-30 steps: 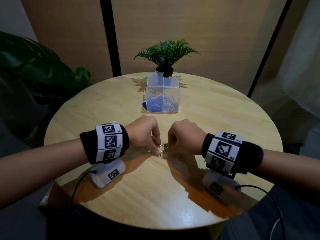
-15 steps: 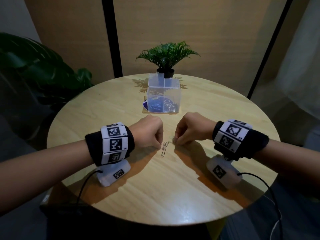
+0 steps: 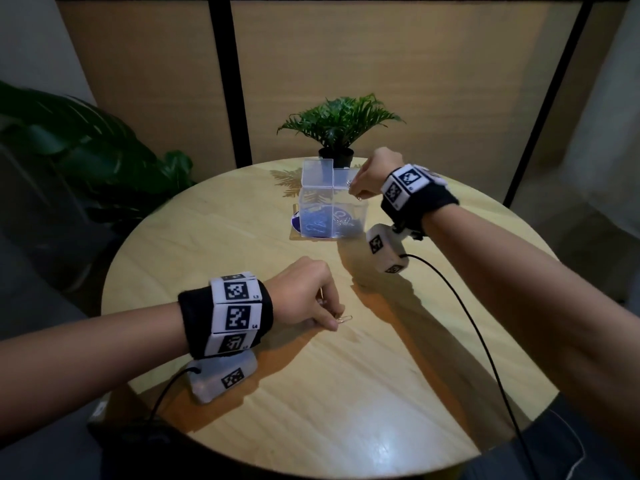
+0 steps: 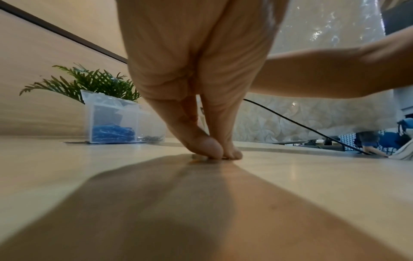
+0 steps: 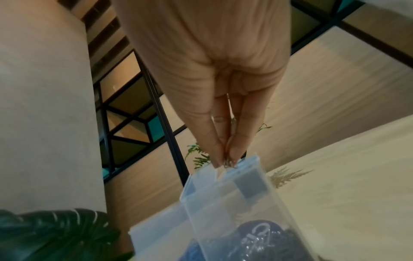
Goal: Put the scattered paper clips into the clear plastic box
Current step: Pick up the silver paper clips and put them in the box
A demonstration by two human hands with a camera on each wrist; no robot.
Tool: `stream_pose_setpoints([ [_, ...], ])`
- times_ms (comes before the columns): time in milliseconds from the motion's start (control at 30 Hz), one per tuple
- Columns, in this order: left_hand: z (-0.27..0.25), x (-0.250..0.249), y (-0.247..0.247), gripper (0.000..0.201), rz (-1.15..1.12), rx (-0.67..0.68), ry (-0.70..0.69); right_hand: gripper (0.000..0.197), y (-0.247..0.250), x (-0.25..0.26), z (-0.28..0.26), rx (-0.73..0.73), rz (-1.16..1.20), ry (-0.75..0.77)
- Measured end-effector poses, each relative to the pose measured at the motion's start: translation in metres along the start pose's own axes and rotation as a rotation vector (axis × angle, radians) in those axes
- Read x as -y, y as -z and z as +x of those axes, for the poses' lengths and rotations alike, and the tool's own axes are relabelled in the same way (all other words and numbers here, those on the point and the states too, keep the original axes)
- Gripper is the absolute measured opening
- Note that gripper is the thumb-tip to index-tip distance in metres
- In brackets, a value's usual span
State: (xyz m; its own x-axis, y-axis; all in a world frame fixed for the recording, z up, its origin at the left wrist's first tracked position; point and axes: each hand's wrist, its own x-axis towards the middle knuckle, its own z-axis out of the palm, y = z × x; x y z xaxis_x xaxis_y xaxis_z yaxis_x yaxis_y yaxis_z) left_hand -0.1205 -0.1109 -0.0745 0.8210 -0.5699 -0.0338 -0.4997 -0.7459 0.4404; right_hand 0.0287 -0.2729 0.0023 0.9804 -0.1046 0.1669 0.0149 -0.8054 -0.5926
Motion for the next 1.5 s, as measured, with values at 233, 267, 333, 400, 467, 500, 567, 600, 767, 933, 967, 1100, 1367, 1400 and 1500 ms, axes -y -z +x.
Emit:
stream_pose_setpoints([
  [233, -0.004, -0.008, -0.004, 0.012, 0.178, -0.08, -0.061, 0.041, -0.011, 0.007, 0.009, -0.072, -0.147, 0.063],
  [267, -0.004, -0.008, -0.003, 0.01, 0.178, -0.081, -0.067, 0.04, -0.008, 0.006, 0.005, -0.1, -0.127, 0.082],
  [333, -0.005, -0.008, -0.001, 0.008, 0.176, -0.069, -0.079, 0.032, 0.003, 0.002, -0.013, -0.135, -0.098, 0.156],
  [400, -0.006, -0.004, 0.005, 0.014, 0.15, -0.046, -0.074, 0.021, 0.013, -0.004, -0.043, -0.096, -0.127, 0.272],
  [467, -0.007, 0.002, 0.014, 0.028, 0.047, -0.018, -0.06, 0.015, 0.018, -0.013, -0.081, 0.065, -0.237, 0.428],
  [500, -0.006, 0.006, 0.019, 0.036, 0.024, -0.006, -0.061, 0.015, 0.019, -0.017, -0.1, 0.17, -0.294, 0.504],
  [567, -0.006, 0.014, 0.024, 0.046, 0.093, 0.037, -0.061, 0.018, 0.015, -0.024, -0.129, 0.358, -0.356, 0.578],
  [600, -0.005, 0.017, 0.025, 0.046, 0.132, 0.071, -0.065, 0.019, 0.011, -0.026, -0.139, 0.423, -0.371, 0.577],
  [767, -0.005, 0.018, 0.017, 0.023, 0.127, 0.071, -0.09, 0.026, -0.016, -0.032, -0.155, 0.521, -0.336, 0.506],
  [933, -0.011, 0.012, 0.006, 0.013, 0.097, 0.006, -0.061, 0.018, -0.026, -0.038, -0.159, 0.54, -0.22, 0.449],
  [967, -0.013, 0.01, 0.003, 0.013, 0.096, 0.004, -0.068, 0.016, -0.026, -0.039, -0.16, 0.541, -0.216, 0.452],
  [1100, -0.018, 0.002, -0.002, 0.012, 0.176, -0.017, -0.079, 0.011, -0.027, -0.039, -0.163, 0.574, -0.265, 0.493],
  [1367, -0.036, 0.001, -0.001, 0.006, 0.198, 0.015, -0.105, 0.019, -0.026, -0.045, -0.17, 0.624, -0.355, 0.561],
  [1400, -0.039, 0.002, -0.001, 0.01, 0.144, 0.011, -0.093, 0.019, -0.026, -0.045, -0.171, 0.616, -0.361, 0.572],
  [1500, -0.044, 0.001, -0.007, 0.026, 0.04, -0.011, -0.049, 0.014, -0.024, -0.045, -0.17, 0.595, -0.336, 0.597],
])
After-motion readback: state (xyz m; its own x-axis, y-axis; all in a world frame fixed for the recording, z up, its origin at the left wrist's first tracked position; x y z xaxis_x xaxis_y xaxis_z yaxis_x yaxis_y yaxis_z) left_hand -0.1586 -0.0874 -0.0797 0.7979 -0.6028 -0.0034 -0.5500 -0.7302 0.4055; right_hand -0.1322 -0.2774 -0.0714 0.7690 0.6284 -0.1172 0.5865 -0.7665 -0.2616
